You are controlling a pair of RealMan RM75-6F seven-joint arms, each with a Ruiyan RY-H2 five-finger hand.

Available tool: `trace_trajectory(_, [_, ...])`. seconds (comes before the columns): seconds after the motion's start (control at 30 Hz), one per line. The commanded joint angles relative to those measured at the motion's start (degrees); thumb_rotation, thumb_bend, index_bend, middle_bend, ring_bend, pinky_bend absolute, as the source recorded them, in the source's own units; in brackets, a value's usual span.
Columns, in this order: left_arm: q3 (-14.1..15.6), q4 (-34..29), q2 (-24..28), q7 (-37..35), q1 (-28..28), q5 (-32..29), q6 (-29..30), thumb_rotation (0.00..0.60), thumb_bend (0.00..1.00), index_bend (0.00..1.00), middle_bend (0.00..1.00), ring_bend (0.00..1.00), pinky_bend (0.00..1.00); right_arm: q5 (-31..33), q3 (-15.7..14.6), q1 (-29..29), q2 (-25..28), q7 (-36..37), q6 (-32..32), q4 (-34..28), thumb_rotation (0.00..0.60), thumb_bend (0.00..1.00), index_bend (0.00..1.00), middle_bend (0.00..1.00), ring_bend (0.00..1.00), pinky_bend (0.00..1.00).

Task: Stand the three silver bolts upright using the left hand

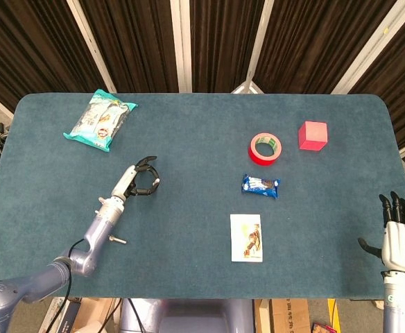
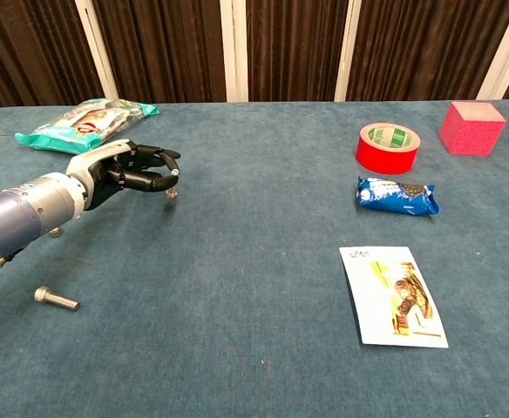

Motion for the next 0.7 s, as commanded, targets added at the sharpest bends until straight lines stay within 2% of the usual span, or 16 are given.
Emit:
trace_trajectory(0.03, [0.0,0.0,0.0,0.1,0.0,0.0,0.0,0.6,0.54,0.65,0.09,0.0,0.0,0.0,0.0,0.0,-0.1,-0.1,0.0,0.0,0.6,0.0,0.12,0.04,0.0,0.0])
trace_trajectory(0.7, [-0.1,-1.1,0.8,4.6,0.1,-2.0,-1.2,0.6,0.46,0.65,0.07,0.0,0.0,0.1,0.0,0.1,-0.4,-0.4,-0.1,0.1,0.6,0.0,0.12,0.04,0.0,0.0])
